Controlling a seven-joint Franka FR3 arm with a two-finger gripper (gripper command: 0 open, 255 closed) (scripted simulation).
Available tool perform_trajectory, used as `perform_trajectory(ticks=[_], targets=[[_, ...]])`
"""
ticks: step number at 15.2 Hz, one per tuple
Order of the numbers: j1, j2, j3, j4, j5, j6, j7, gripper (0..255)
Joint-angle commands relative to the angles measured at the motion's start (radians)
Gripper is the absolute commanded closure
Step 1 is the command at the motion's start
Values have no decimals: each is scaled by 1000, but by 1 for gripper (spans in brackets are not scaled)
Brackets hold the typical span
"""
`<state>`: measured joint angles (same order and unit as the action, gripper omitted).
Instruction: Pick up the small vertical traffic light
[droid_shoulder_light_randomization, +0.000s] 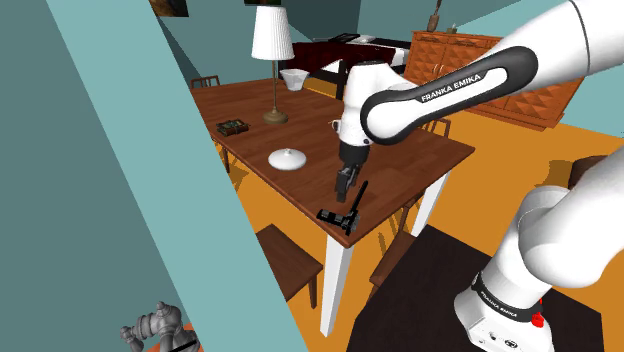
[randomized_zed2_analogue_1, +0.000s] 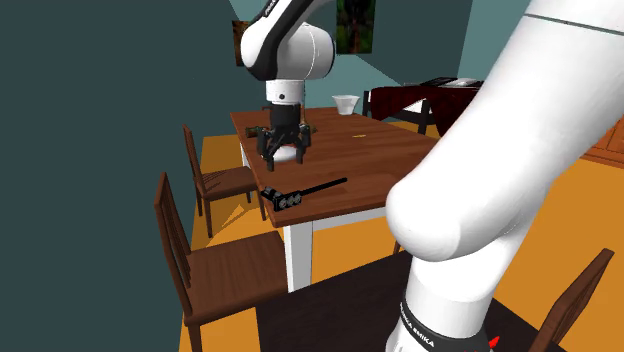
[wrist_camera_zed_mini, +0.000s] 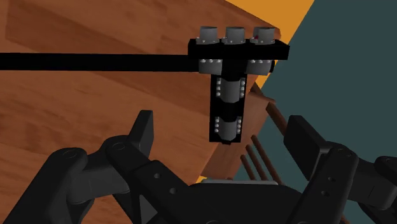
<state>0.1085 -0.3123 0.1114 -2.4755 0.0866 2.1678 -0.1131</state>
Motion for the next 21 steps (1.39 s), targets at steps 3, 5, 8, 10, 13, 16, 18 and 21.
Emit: perform_trajectory(ticks=[3,5,8,10,13,16,18,21], targets=[[19,147,28,28,0,114,8,0],[22,177,32,28,-2,144,10,0],[22,205,33,12,-4,187,10,0],[22,225,34,2,-6,217,11,0],[22,241,34,-4,-7,240,11,0],[21,242,33,-5,-7,241,10,255],[21,242,33,-5,-7,242,10,255],[21,242,33,-5,-7,241,9,255]])
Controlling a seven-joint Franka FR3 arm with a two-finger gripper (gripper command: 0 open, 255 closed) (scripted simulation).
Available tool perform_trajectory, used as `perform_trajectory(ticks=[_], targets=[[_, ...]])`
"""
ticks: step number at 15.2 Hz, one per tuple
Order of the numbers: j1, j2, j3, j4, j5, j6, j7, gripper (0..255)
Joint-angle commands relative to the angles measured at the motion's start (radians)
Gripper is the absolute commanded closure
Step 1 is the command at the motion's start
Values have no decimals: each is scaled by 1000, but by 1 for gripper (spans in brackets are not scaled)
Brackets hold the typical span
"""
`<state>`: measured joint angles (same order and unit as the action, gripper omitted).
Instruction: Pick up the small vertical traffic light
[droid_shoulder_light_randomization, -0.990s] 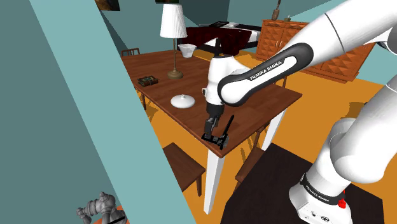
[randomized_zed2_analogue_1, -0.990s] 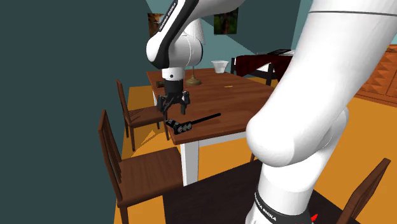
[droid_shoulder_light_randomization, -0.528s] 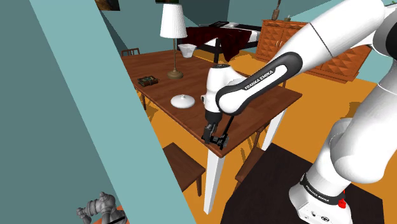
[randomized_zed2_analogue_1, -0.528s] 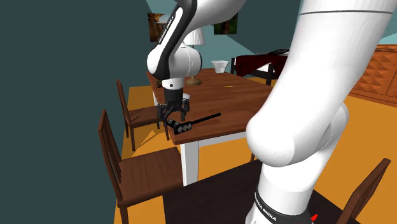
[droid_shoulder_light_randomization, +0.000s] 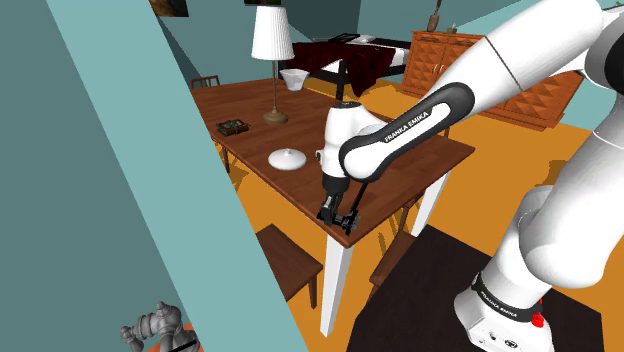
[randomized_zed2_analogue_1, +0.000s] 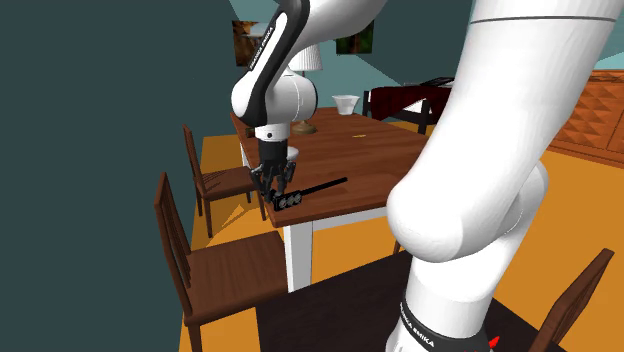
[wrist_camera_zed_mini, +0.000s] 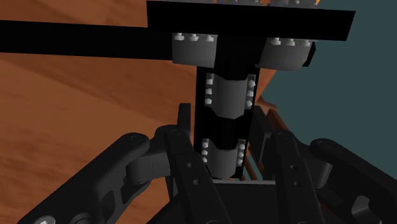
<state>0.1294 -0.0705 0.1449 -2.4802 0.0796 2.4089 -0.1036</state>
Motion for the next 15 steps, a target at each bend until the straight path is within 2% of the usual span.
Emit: perform_trajectory(ticks=[1,15], targets=[[0,1,0,0,0,0,0,255],[0,-118,-5,73,7,-191,0,255]])
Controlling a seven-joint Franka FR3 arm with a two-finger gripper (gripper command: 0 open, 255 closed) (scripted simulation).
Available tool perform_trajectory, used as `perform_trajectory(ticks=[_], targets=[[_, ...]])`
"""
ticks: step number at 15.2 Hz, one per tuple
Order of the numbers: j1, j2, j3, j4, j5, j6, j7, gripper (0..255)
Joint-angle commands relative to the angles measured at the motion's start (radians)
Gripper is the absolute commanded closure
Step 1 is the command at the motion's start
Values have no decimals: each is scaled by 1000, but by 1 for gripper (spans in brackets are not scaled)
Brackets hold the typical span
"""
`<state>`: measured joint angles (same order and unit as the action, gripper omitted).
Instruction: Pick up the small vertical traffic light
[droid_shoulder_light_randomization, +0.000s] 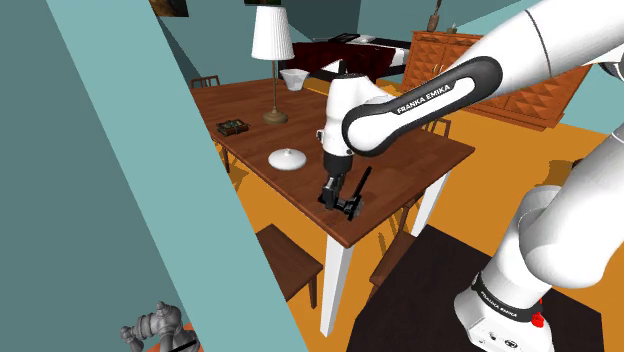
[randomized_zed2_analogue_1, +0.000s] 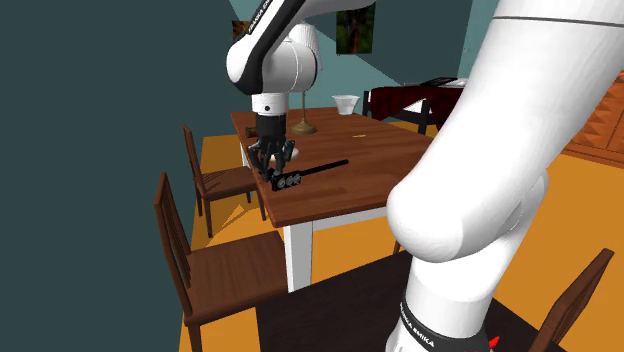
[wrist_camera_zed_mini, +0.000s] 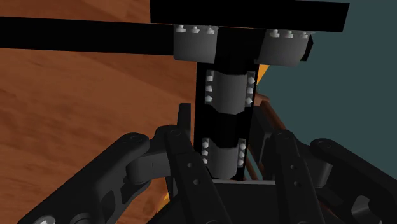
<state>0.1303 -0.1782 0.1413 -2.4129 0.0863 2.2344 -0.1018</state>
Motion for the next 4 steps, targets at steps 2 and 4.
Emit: perform_trajectory(ticks=[2,4], targets=[[-1,-25,-2,20,1,-45,-1,255],[-1,-26,-3,21,1,-47,-1,255]])
